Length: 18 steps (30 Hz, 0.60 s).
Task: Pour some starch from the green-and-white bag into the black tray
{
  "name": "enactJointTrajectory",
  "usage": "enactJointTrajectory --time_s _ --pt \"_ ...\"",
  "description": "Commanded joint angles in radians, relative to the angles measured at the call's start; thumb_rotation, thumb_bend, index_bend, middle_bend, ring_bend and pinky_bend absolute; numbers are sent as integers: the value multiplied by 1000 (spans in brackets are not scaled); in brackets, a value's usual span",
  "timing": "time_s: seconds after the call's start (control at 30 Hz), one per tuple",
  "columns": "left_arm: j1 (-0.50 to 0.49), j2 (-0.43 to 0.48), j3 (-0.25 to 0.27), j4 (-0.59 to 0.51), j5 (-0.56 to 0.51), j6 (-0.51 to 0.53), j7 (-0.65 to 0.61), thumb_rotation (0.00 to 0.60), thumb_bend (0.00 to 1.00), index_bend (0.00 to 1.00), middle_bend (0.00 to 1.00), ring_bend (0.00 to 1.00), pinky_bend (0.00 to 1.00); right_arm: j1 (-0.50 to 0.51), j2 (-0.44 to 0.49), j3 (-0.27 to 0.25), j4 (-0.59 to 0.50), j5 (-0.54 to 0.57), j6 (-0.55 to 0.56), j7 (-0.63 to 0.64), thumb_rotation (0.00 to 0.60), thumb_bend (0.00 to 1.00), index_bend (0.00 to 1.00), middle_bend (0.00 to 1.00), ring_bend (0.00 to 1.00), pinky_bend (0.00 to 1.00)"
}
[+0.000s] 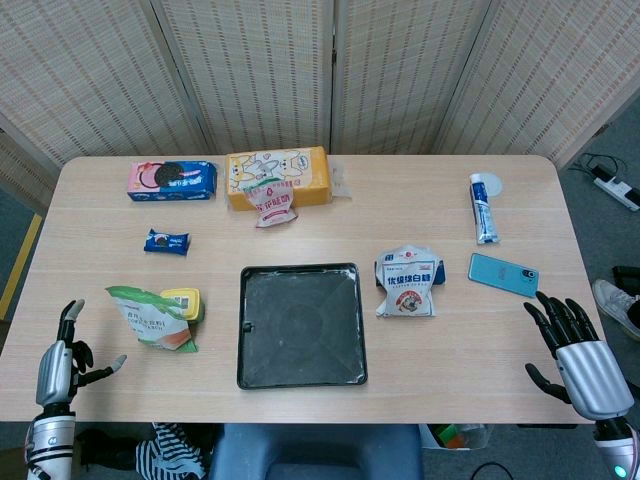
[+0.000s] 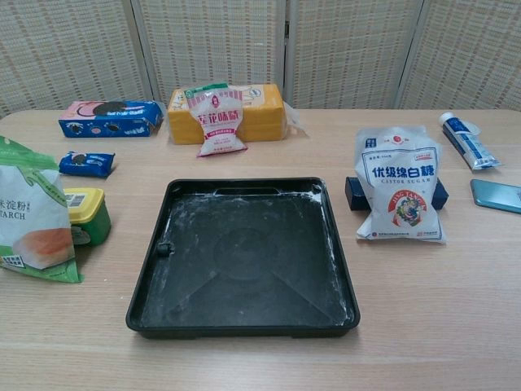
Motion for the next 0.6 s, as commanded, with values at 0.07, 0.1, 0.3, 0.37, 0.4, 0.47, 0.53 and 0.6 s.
enactJointTrajectory --time_s 0.07,0.1,0.3,0.37,0.4,0.47,0.53,0.6 --pt "-18 -43 3 29 -9 -30 31 600 166 0 0 769 792 2 1 0 1 1 -4 0 600 309 0 0 0 0" --pt "-22 -54 2 38 -9 -33 38 600 166 0 0 771 794 2 1 -1 1 1 -4 1 600 309 0 0 0 0" --pt "-26 -97 7 67 -12 -33 88 600 163 0 0 778 806 -2 3 0 2 -2 7 9 600 309 0 0 0 0" --pt "-25 -107 5 70 -20 -31 113 600 154 0 0 782 812 -2 3 0 2 -5 9 9 600 308 0 0 0 0" --pt "-25 -112 4 67 -24 -31 124 600 148 0 0 783 812 -2 2 -1 2 -6 10 8 600 308 0 0 0 0" --pt "-25 -119 1 67 -25 -27 135 600 142 0 0 784 812 -3 1 -2 3 -9 10 6 600 308 0 0 0 0" --pt "-27 -129 -4 71 -27 -22 145 600 139 0 0 784 812 -3 0 -2 3 -10 11 4 600 308 0 0 0 0" --pt "-27 -140 -13 75 -34 -19 146 600 135 0 0 784 812 -3 -1 -3 4 -12 12 3 600 309 0 0 0 0"
